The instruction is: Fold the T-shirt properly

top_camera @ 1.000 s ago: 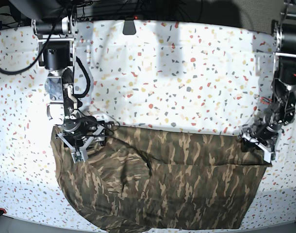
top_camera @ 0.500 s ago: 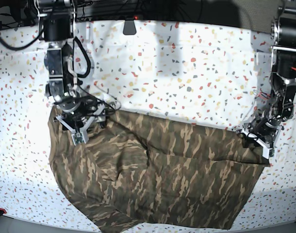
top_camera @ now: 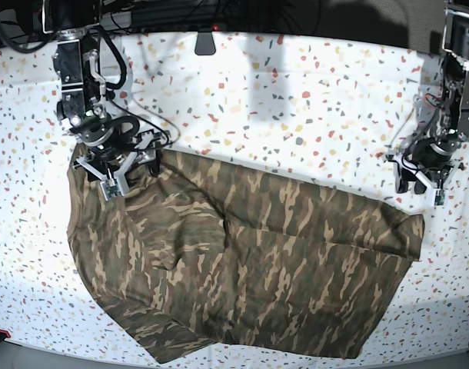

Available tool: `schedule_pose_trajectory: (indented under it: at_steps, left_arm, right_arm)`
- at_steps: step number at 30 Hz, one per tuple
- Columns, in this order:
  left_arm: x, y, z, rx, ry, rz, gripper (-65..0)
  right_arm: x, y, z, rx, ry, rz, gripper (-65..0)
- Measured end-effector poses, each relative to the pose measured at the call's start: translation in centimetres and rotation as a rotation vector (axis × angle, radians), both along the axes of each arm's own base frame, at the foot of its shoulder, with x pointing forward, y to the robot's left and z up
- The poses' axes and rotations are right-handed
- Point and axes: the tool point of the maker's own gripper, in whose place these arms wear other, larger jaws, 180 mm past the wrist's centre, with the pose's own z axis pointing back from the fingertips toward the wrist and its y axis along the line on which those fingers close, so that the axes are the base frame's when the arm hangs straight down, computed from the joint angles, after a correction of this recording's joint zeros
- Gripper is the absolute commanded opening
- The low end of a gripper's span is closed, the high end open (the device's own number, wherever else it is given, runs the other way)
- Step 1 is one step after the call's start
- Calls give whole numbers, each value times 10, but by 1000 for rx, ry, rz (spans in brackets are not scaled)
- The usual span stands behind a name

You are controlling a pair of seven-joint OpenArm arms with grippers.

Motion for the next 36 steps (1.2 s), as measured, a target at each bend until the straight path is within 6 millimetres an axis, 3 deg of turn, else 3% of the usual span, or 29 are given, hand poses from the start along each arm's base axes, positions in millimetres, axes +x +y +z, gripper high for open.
schedule_pose_trajectory:
  at_steps: [2,7,16,24,29,36]
  left_arm:
    - [3,4,4,68,-10,-6,-401]
    - [35,28,19,192,-7,19,-401]
    - [51,64,29,256,-14,61,-401]
    - [59,30,40,95,-112,-23,-396]
    - [60,37,43,105,-127,-18,-396]
    - [54,53,23,127,-90,12,-396]
  right_arm:
    - [0,-2,1,-6,0,1,-235]
    - [0,-3,1,-7,0,1,-235]
    - [0,-3,1,1,0,-1,-235]
    - [0,-3,1,2,-2,-1,-235]
    - [0,-3,1,1,-2,-1,-235]
    - [0,-3,1,1,-1,-1,-235]
